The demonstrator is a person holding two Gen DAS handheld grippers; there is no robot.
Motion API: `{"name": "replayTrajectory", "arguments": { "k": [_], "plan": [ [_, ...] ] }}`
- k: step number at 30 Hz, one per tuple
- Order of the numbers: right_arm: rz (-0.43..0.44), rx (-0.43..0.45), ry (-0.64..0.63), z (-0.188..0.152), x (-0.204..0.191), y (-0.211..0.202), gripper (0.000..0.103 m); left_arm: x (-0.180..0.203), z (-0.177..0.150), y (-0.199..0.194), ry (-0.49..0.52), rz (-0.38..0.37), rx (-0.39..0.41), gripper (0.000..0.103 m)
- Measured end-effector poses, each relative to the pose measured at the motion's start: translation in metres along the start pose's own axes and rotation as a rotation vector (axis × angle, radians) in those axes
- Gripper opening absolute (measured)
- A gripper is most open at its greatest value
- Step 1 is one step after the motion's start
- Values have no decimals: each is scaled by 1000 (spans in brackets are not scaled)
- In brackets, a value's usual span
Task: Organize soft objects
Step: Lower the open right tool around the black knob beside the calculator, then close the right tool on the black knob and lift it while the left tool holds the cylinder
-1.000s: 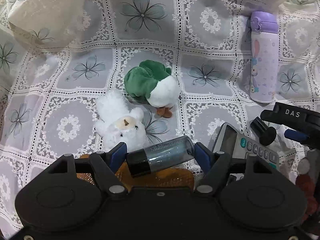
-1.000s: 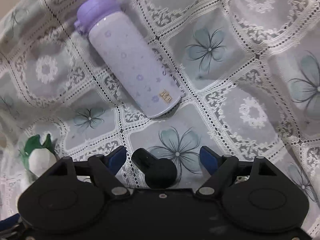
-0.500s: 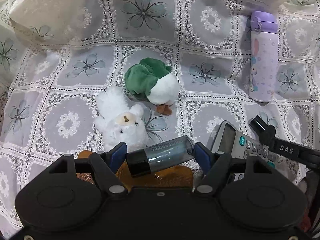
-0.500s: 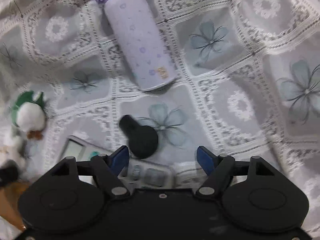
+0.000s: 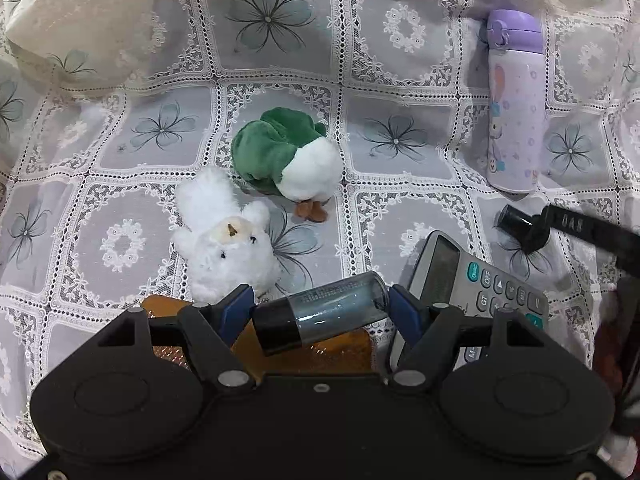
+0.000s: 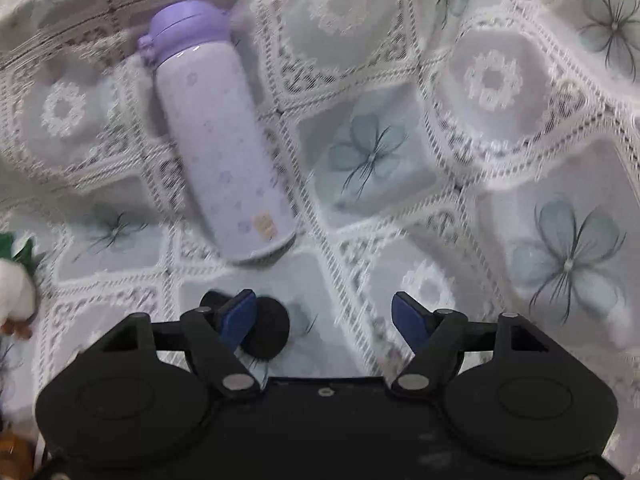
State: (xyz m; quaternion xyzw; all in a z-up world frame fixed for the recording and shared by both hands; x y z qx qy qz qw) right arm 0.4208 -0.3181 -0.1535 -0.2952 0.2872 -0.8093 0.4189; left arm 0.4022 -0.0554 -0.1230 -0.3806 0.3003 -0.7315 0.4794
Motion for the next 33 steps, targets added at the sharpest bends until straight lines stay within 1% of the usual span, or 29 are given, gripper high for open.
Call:
{"name": "replayTrajectory", "arguments": {
  "k": [1,3,5,6,7,8,9,10,11,12,15,20,23,27,31,33],
  "plan": [
    [6,-4,8,3,0,2,62,0,0,0,0,-1,0,69],
    [-4,-4,26,10,3,11,62,0,0,0,-2,-1,-1,69],
    [-53,10,31,16,8,21,62,0,0,1,-5,-3,-4,69],
    [-93,6,31,17,12,25,59,0,0,0,-4,-7,-5,69],
    [-107,-2,43,18,16,25,58,1,0,0,-1,-9,-5,69],
    [-84,-7,82,17,21,18,58,1,-1,0,3,-7,-3,69],
    [-41,-16,119,14,22,11,61,0,-1,1,5,-4,-4,69],
    [7,-34,148,9,22,3,70,0,-1,2,4,-2,-6,69],
    [45,-55,169,2,20,-3,74,0,-1,4,2,-4,-11,69],
    [59,-66,178,-3,18,-6,78,0,-1,5,-1,-7,-14,69],
    [76,-97,157,-19,6,-4,77,1,-3,5,4,-7,-15,69],
    [111,-145,165,-31,-14,-1,78,-1,-3,5,7,3,-14,69],
    [87,-139,161,-30,-20,1,78,-1,-4,7,5,-2,-19,69],
    [96,-186,215,-30,-26,3,78,1,-4,7,16,-6,-19,69],
    [84,-189,239,-29,-32,7,78,1,-4,8,13,-11,-19,69],
    [71,-200,259,-27,-35,11,80,1,-4,8,13,-11,-18,69]
  ]
}}
Point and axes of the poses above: each gripper's, at about its wrist camera, not at the fingertips, and y roughly the way its jaws point, x to its right, z to its top, the point moved 10 cm from there along y, roughly the way its jaws point, and after that the axes turned 9 degrees about -z, right-handed, at the moved point
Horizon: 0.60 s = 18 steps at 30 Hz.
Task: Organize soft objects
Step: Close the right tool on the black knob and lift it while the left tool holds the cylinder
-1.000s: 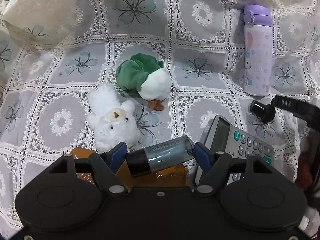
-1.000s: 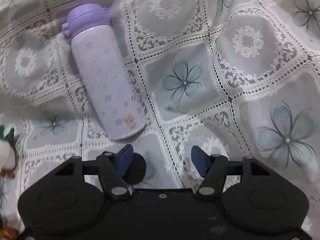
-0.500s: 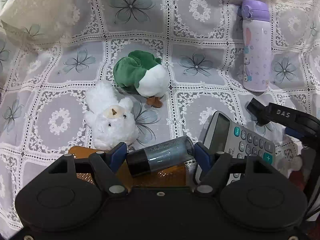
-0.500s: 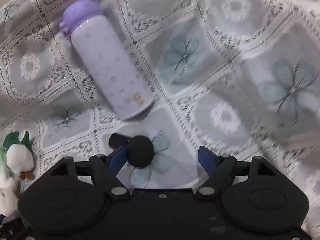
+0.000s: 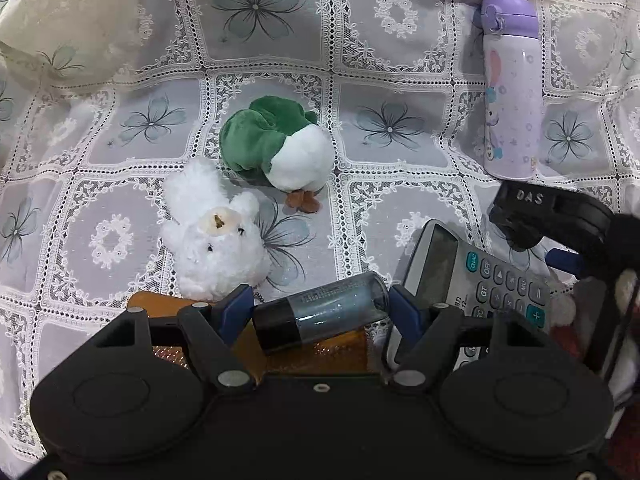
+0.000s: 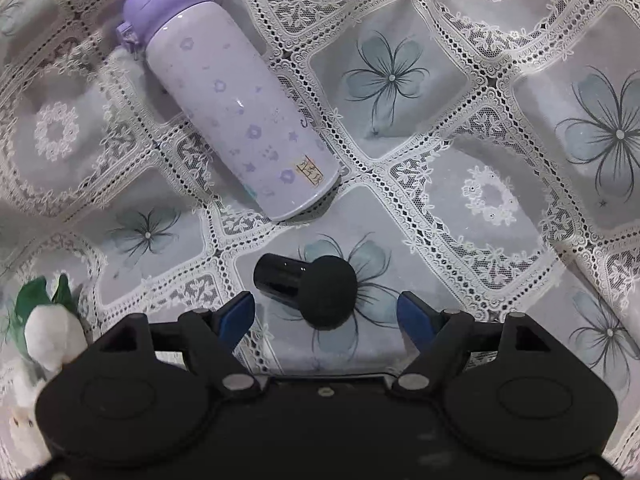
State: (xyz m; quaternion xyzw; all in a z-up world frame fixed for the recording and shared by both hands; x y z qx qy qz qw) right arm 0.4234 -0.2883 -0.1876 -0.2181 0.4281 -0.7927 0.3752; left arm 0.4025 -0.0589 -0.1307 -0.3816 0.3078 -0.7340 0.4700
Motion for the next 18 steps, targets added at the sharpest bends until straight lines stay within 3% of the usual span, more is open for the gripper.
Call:
{"name": "replayTrajectory", "arguments": {
  "k": [3,5,7,17,18],
  "plan": [
    [-26,10,13,5,-3,6,80,0,0,-1,2,1,2,69],
    [-53,26,2,7,-5,8,71,0,0,-2,4,1,8,69],
    [-64,43,-24,9,-5,8,41,0,0,-5,7,4,20,69],
    [-18,37,-27,11,22,-3,37,-4,-4,-11,6,14,34,69],
    [-6,36,-34,10,23,-4,29,-4,-5,-11,7,16,32,69]
  ]
}}
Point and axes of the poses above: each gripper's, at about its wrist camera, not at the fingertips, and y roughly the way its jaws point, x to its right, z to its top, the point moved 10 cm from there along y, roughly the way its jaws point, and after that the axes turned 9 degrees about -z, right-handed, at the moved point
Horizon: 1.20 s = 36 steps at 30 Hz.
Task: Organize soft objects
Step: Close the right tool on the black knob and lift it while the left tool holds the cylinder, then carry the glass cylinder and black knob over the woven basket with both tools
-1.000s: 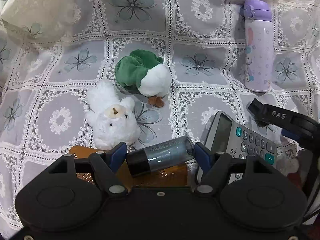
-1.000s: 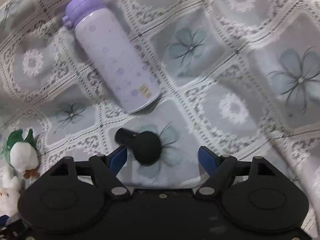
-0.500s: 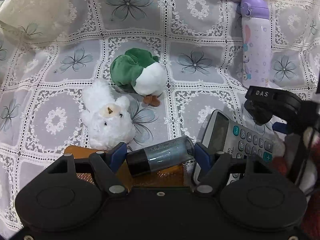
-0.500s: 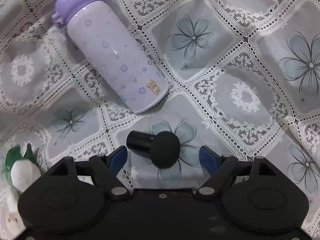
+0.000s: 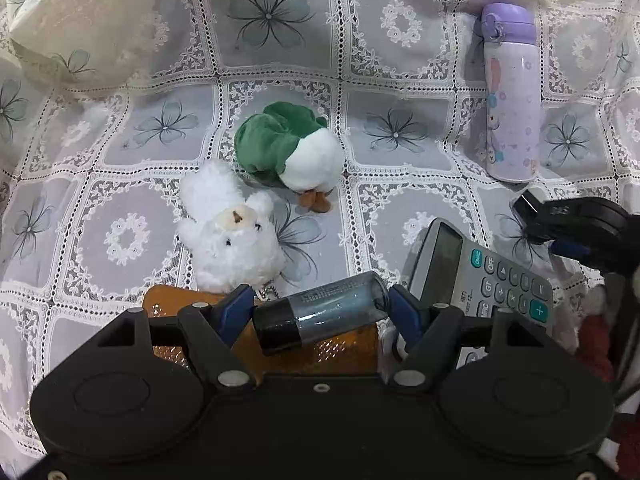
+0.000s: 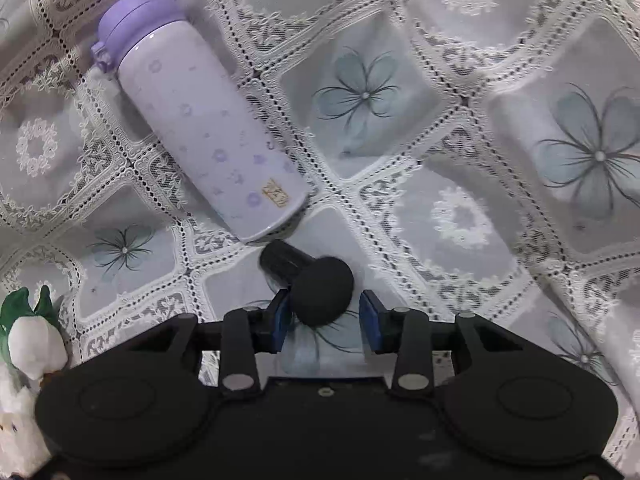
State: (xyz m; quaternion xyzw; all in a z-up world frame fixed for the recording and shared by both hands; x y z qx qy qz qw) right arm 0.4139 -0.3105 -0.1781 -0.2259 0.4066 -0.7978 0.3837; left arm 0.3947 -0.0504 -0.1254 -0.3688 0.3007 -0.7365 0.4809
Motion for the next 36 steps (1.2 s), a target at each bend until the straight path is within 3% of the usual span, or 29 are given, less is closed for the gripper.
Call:
{"name": "replayTrajectory", "arguments": {
  "k": [1,10,21,29,36],
  "plan": [
    [20,-1,-12,-1,0,-2,25,0,-1,0,1,0,-1,69],
    [89,38,-78,-11,14,-27,25,2,-6,-6,2,-3,-2,69],
    [203,131,-135,-22,31,-104,25,10,-16,-52,32,21,68,69],
    [292,170,-158,-46,50,-164,25,25,-48,-107,57,45,121,69],
    [341,210,-196,-80,75,-216,25,41,-91,-142,65,48,121,69]
  ]
}}
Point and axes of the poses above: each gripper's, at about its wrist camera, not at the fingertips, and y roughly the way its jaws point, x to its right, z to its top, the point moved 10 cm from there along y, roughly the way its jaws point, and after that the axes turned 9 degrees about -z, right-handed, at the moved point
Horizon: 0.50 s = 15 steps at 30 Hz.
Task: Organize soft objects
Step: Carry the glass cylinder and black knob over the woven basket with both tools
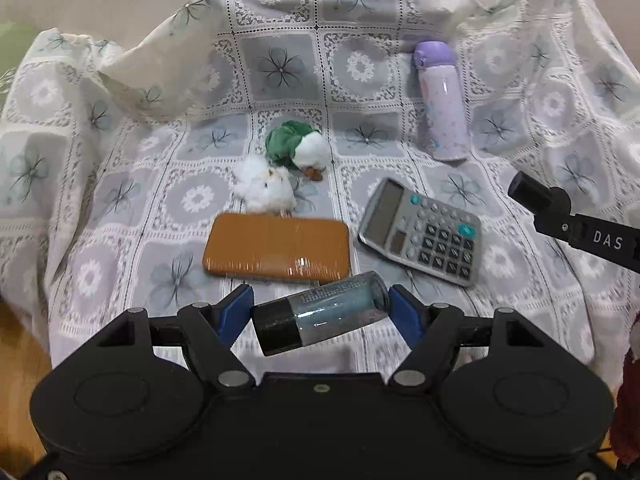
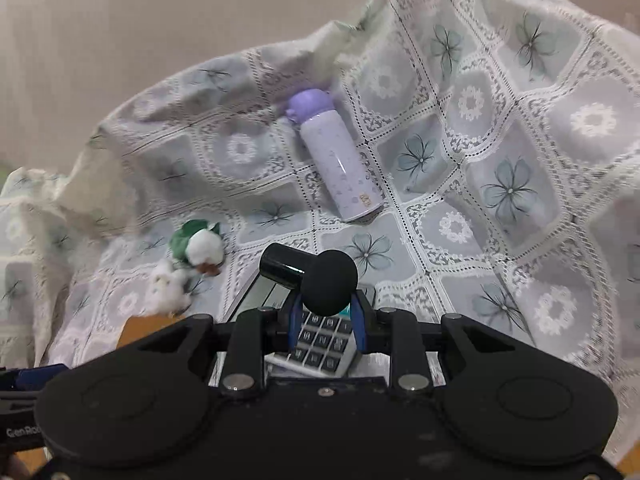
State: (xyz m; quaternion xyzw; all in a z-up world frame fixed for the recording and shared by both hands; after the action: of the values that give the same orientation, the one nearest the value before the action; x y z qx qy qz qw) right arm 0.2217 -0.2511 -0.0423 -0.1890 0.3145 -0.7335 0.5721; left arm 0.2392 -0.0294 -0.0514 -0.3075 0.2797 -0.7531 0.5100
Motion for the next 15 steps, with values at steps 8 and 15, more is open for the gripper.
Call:
{"name": "replayTrajectory", "arguments": {
  "k": [8,15],
  "plan": [
    [48,-12,-16,-46,5,-53,25,13,-54,-26,-15,2,-33,69],
    [87,-30,-41,-89,5,-95,25,19,-103,-35,-47,2,-82,69]
  ]
}}
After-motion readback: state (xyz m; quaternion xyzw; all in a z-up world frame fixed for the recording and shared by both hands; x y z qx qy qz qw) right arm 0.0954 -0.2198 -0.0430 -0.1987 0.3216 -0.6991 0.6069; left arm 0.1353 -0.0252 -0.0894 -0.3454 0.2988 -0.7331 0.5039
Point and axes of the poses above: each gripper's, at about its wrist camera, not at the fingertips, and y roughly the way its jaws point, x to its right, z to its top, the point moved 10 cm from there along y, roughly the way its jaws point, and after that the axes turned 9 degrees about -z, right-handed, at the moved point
